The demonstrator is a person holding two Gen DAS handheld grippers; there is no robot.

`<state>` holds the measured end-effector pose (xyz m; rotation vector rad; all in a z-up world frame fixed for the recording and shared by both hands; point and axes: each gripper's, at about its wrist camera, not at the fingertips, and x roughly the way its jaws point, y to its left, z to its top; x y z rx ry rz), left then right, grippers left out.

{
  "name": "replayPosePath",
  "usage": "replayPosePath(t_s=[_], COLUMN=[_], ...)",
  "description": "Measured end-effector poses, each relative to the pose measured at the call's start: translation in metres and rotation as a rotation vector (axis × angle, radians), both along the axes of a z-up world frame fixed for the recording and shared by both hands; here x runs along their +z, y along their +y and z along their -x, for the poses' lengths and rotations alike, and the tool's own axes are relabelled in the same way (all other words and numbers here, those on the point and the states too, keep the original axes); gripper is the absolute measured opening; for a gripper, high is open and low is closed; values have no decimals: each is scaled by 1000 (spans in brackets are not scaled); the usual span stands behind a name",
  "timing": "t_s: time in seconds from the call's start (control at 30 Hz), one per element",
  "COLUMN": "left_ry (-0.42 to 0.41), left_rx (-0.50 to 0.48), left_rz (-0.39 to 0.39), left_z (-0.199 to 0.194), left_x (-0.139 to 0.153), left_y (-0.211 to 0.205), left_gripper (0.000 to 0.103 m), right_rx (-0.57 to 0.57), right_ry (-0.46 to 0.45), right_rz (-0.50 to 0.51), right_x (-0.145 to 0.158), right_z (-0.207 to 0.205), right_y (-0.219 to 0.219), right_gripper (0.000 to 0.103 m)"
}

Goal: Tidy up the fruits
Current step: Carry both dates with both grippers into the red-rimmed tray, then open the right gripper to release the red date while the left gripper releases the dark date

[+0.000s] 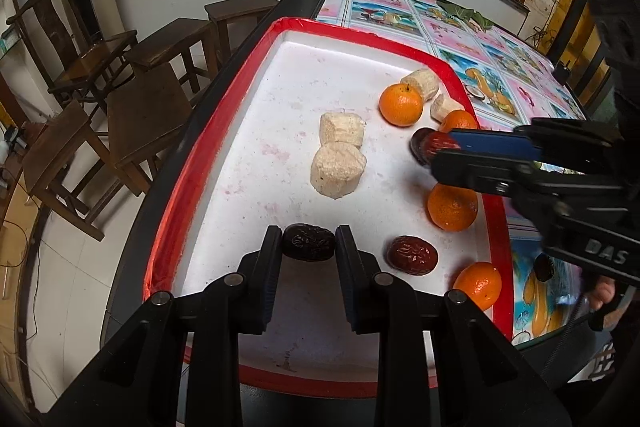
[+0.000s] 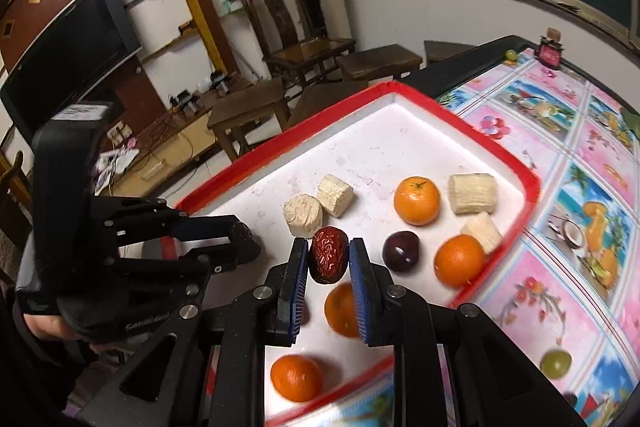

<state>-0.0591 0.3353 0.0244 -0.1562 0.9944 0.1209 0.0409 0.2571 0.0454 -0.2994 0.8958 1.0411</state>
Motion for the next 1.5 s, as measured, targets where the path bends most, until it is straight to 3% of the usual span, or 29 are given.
replayPosePath(t_s=[0.4, 0.9, 1.03, 1.23, 1.37, 1.43, 1.5], left_ry=[4, -12, -12, -10, -11, -17, -42], left_rx=[-7, -27, -24, -21, -20, -16, -11], left_rz=[30, 33, 37, 33, 42, 41, 31], left_z=[0, -3, -3, -2, -2, -1, 2], left_x=[-4, -4, -3, -3, -3, -2, 0], left_y=[8, 4, 3, 2, 0, -1, -3], left_gripper=[25, 25, 25, 25, 26, 53, 60], right_rx=[0, -12, -17, -36, -48, -57, -66], right_ry=[15, 18, 16, 0, -3, -2, 1], right_rz=[77, 86, 48, 3, -28, -45, -56], right_x=[-29, -39, -29, -11, 1, 5, 8], right_z=[-17, -18, -14, -6, 3, 8, 14], right_y=[20, 25, 18, 0, -14, -22, -30], right_gripper=[21, 22, 42, 42, 51, 57, 63])
